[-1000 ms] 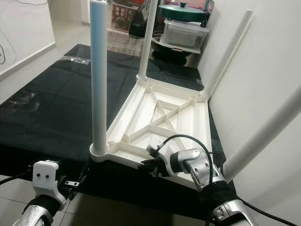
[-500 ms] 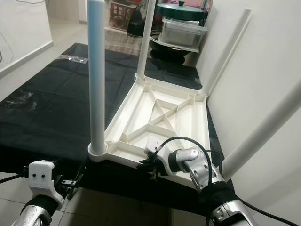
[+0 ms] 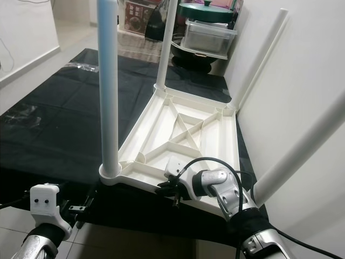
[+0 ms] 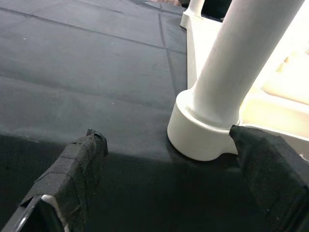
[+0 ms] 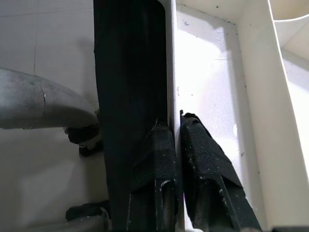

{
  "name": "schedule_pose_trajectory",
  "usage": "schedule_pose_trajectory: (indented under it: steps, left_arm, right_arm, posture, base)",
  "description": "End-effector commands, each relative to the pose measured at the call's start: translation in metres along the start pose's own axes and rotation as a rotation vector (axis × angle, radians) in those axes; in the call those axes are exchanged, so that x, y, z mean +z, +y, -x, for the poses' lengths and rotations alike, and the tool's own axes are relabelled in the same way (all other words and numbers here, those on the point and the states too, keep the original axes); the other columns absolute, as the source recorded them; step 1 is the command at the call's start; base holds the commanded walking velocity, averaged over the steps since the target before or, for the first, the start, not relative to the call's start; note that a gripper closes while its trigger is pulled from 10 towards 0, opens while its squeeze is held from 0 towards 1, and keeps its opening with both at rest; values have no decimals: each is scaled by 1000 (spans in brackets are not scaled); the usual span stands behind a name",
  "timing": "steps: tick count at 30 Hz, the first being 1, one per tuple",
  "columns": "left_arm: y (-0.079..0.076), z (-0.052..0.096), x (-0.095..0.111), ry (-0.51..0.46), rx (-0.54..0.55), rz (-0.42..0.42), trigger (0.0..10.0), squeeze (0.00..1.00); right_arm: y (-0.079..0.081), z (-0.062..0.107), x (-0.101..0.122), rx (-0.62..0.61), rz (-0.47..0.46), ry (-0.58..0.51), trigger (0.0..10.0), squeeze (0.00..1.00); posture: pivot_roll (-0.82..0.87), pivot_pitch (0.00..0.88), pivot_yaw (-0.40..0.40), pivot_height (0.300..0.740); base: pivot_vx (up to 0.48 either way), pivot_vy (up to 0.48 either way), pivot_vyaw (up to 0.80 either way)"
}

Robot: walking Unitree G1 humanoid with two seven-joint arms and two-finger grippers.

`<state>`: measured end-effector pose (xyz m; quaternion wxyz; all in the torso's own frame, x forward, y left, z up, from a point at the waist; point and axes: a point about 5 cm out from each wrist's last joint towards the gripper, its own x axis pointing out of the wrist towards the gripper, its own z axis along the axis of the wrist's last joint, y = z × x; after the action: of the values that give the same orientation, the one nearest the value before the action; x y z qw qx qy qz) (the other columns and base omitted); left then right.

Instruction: Building children table

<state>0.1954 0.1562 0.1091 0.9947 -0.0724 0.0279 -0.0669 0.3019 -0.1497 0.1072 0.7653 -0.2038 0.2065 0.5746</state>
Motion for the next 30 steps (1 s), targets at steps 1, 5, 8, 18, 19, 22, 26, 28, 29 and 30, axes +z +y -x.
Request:
schedule_pose_trajectory:
  steps: [1,5,8,18,19,22,26,28,29,30]
  left_arm:
    - [-2,-1,0,1,-6,14,10000,0]
    - [-3,-1,-1,-1,-9,15,10000,0]
    - [-4,-2,-1,-1,-10,16,10000,0]
    - [-4,-3,-1,-5,-13,20,10000,0]
    - [-4,-4,-1,-4,-15,20,10000,0]
    - [-5,-4,-1,-2,-17,22,10000,0]
    - [-6,-4,-2,0,-20,22,10000,0]
    - [-6,-4,-2,0,-20,23,10000,0]
    - [-6,-4,-3,1,-20,22,10000,0]
    - [-6,-4,-3,1,-20,22,10000,0]
  right_arm:
    - [2,0,12,31,86,-38,0,0]
    - [1,0,14,15,93,-56,0,0]
    - [0,0,16,2,98,-68,0,0]
    - [-8,2,22,-63,71,-104,0,0]
    - [-8,2,20,-60,84,-96,0,0]
    - [-8,3,20,-52,85,-99,0,0]
    - [-5,6,21,-21,117,-110,0,0]
    - [-4,7,21,-9,125,-122,0,0]
    - [-2,8,22,12,147,-131,0,0]
    - [-2,8,22,12,147,-131,0,0]
  posture:
    - [125,0,-172,740]
    - [123,0,-172,740]
    - [122,0,-172,740]
    - [121,0,-173,740]
    - [118,0,-173,740]
    - [116,0,-171,740]
    - [114,0,-168,740]
    - [114,0,-168,740]
    - [114,0,-168,740]
    - [114,0,-168,740]
  base:
    - [0,356,0]
    - [0,358,0]
    - [0,358,0]
    - [0,359,575]
    - [0,352,800]
    - [0,351,800]
    - [0,330,800]
    - [0,304,800]
    - [0,296,800]
    - [0,296,800]
